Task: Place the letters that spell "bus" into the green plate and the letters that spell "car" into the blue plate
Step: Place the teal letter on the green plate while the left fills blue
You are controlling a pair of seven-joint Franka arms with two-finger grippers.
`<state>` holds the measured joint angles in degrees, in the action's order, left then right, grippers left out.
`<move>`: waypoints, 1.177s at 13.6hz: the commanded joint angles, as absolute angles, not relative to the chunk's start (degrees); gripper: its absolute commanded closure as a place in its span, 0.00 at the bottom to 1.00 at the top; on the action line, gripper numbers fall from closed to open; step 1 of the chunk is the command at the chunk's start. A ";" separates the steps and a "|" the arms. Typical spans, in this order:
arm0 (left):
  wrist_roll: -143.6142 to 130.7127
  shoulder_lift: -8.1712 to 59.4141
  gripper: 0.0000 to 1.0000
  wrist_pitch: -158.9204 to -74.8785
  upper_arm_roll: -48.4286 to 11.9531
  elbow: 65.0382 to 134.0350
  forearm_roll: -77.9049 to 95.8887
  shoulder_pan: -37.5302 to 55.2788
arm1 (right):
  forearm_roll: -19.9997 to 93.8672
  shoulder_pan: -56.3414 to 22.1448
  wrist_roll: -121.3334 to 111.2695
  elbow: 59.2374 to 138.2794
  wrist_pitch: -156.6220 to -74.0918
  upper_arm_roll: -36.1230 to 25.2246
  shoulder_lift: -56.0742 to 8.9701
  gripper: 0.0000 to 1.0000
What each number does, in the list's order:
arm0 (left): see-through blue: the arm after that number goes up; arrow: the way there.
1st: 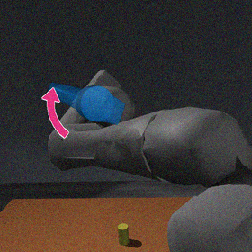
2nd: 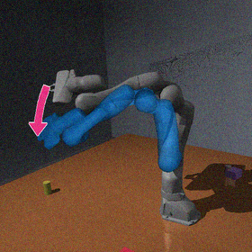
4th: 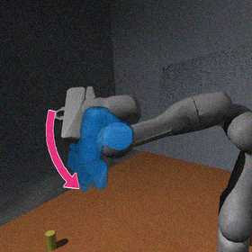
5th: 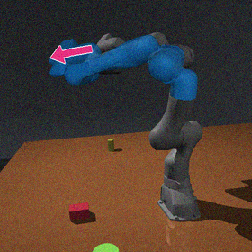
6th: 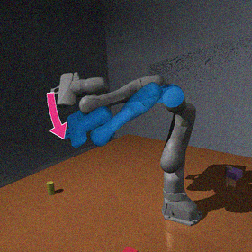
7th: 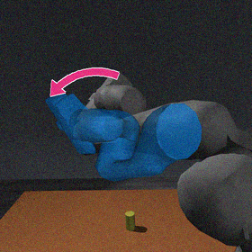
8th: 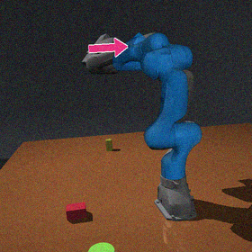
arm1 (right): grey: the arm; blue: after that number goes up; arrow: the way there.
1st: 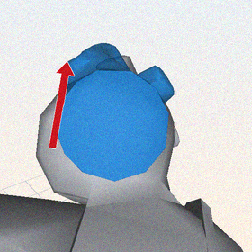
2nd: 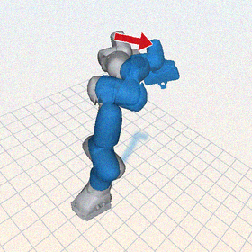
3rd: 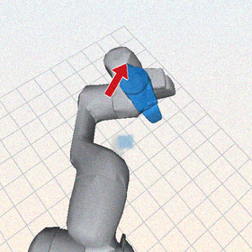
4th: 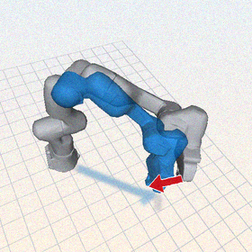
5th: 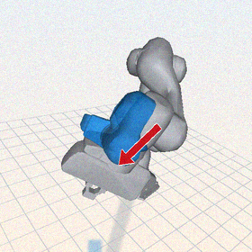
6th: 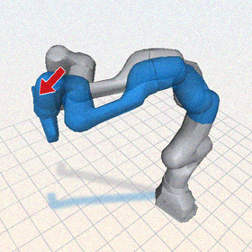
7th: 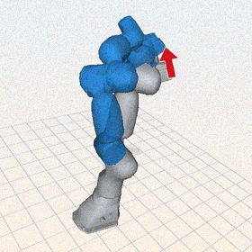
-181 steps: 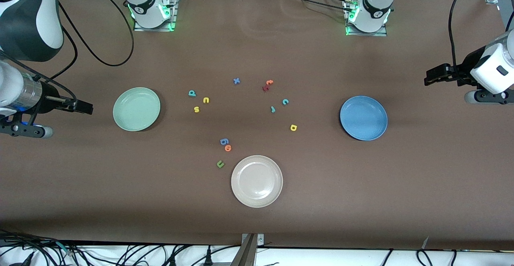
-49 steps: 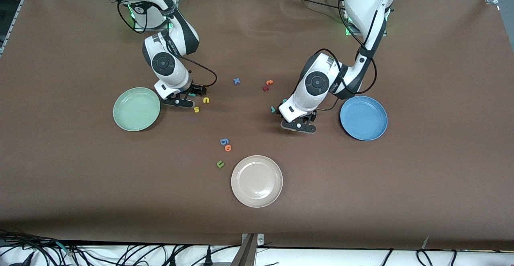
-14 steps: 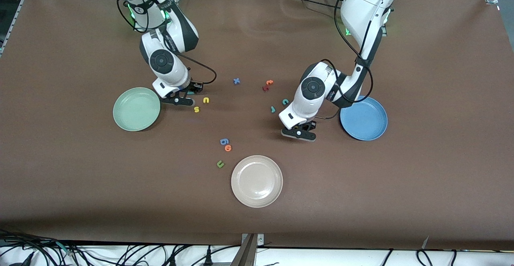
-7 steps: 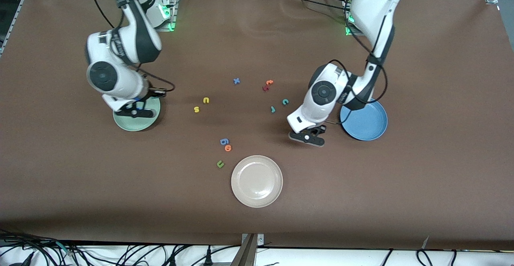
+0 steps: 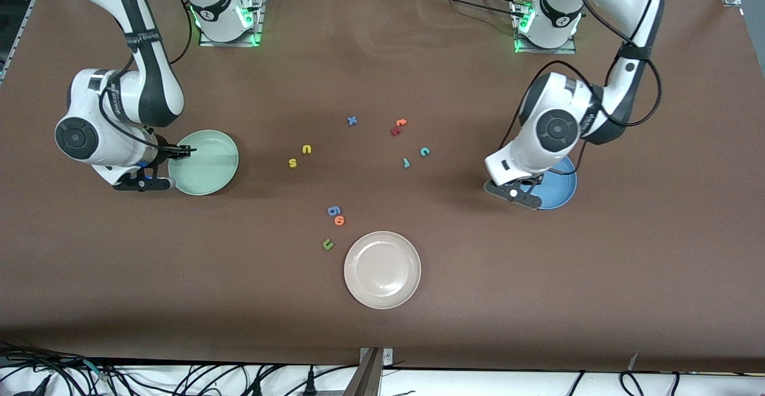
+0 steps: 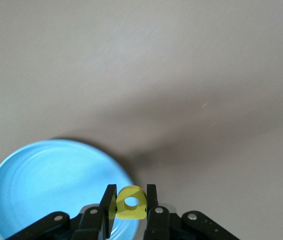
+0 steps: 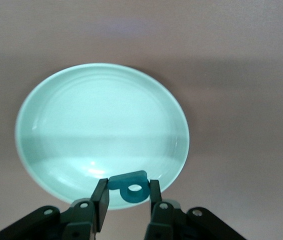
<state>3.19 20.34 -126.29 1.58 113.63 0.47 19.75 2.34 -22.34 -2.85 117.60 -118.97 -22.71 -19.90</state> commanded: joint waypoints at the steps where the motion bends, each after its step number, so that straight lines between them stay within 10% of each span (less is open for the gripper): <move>1: 5.89 15.30 0.97 -129.63 1.05 121.01 -4.54 16.80 | 3.33 -22.24 -3.87 117.51 -122.25 -22.68 -23.72 0.91; 6: 8.53 12.65 0.94 -140.43 0.70 130.06 -6.15 11.17 | 3.52 -21.88 -4.13 117.51 -123.40 -22.59 -27.33 1.00; 7: 8.44 12.83 0.78 -142.28 0.70 131.47 -5.72 11.08 | 3.52 -21.88 -4.04 117.51 -123.40 -22.59 -27.33 1.00; 8: 8.35 13.27 0.21 -142.38 0.62 131.48 -4.32 10.99 | 3.52 -21.88 -4.04 117.60 -123.31 -22.59 -27.33 1.00; 9: 8.26 13.45 0.00 -141.95 0.62 131.05 -2.39 10.81 | 3.78 -21.88 -4.04 117.77 -123.22 -22.50 -27.33 1.00; 10: 8.26 13.27 0.00 -141.51 0.62 130.96 -0.46 10.81 | 3.95 -21.88 -3.96 117.86 -122.96 -22.50 -27.33 1.00; 12: 7.13 13.27 0.00 -140.37 -1.13 129.56 3.58 11.60 | 3.96 -21.88 -3.96 117.77 -123.13 -22.50 -27.33 0.10; 16: -15.06 14.50 0.00 -139.66 -11.66 128.50 5.98 13.62 | 3.96 -21.88 -3.96 117.69 -123.05 -22.50 -27.16 0.02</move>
